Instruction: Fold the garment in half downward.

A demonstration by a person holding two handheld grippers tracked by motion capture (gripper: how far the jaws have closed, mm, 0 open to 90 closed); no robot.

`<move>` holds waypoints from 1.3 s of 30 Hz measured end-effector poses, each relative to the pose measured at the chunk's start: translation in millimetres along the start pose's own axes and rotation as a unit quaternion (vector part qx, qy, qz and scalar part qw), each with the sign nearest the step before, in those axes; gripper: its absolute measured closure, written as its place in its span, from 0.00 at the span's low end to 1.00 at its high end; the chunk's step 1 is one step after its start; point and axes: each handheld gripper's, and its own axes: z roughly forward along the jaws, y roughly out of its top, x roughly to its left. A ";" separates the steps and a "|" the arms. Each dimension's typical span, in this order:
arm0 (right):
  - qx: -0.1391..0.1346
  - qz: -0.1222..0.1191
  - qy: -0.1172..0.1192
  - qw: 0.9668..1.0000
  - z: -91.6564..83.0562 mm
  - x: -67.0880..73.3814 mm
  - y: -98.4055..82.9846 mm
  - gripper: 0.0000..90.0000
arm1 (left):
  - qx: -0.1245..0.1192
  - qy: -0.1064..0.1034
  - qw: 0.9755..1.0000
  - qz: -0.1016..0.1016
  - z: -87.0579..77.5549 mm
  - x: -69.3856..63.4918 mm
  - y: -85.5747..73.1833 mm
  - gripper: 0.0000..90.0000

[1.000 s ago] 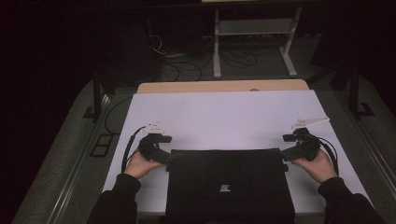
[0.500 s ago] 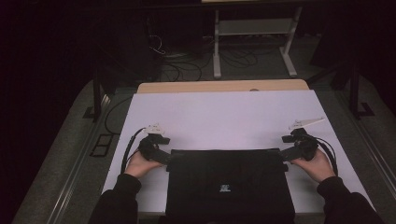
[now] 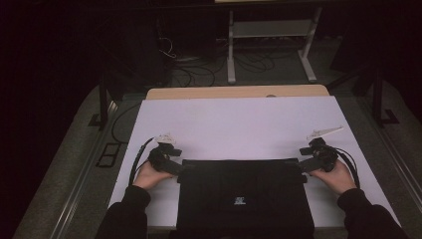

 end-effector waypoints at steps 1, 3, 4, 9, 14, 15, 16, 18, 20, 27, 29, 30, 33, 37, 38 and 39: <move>0.000 0.001 -0.001 1.000 0.4 -0.6 -0.3 0.09 | 0.001 0.000 1.000 0.000 0.3 0.6 -0.4 0.06; 0.000 0.000 -0.001 1.000 0.7 -2.1 -0.6 0.15 | 0.003 0.000 1.000 -0.002 1.8 3.1 -1.4 0.08; 0.000 0.002 -0.001 1.000 0.9 -3.6 -0.5 0.15 | 0.005 0.000 1.000 -0.003 2.4 4.4 -1.8 0.10; -0.001 0.005 0.001 1.000 2.0 -8.6 -0.7 0.30 | 0.001 0.001 1.000 -0.010 2.4 10.8 -3.0 0.15; 0.003 0.007 0.001 1.000 3.1 -12.0 -1.5 0.42 | -0.009 -0.004 1.000 -0.020 -0.7 16.3 -5.1 0.25; 0.004 0.007 0.000 1.000 3.4 -12.7 -1.7 0.44 | -0.010 -0.008 1.000 -0.024 -1.7 17.7 -5.7 0.28; 0.005 0.007 0.002 1.000 3.5 -13.4 -1.9 0.48 | -0.010 -0.013 1.000 -0.024 -2.4 18.8 -6.2 0.30; 0.009 0.006 0.008 1.000 3.6 -13.2 -2.1 0.51 | -0.009 -0.016 1.000 -0.024 -3.1 19.8 -6.9 0.35; 0.012 0.007 0.009 1.000 3.6 -12.8 -2.1 0.55 | -0.008 -0.018 1.000 -0.024 -3.1 20.0 -6.9 0.37; 0.023 0.005 0.006 1.000 5.1 -13.1 -2.6 0.73 | -0.004 -0.018 1.000 -0.001 -0.1 18.8 -6.1 0.57; 0.024 0.009 0.006 1.000 5.1 -14.0 -2.7 0.78 | -0.007 -0.021 1.000 0.000 2.0 17.0 -6.0 0.63; 0.024 0.011 0.005 1.000 5.5 -14.2 -2.8 0.81 | -0.006 -0.024 1.000 0.002 2.8 16.1 -5.6 0.65; 0.026 0.016 0.009 0.999 5.6 -14.8 -2.9 0.91 | 0.002 -0.027 1.000 0.012 4.4 13.9 -4.6 0.72; 0.026 0.019 0.011 0.999 4.6 -13.9 -2.4 0.94 | 0.024 -0.017 0.999 0.034 4.6 10.5 -1.9 0.90; 0.026 0.019 0.011 0.999 4.5 -14.0 -2.4 0.95 | 0.029 -0.016 0.999 0.035 4.6 9.2 -1.0 0.93; 0.026 0.019 0.011 0.999 4.5 -14.0 -2.4 0.95 | 0.029 -0.016 0.999 0.035 4.6 9.2 -1.0 0.94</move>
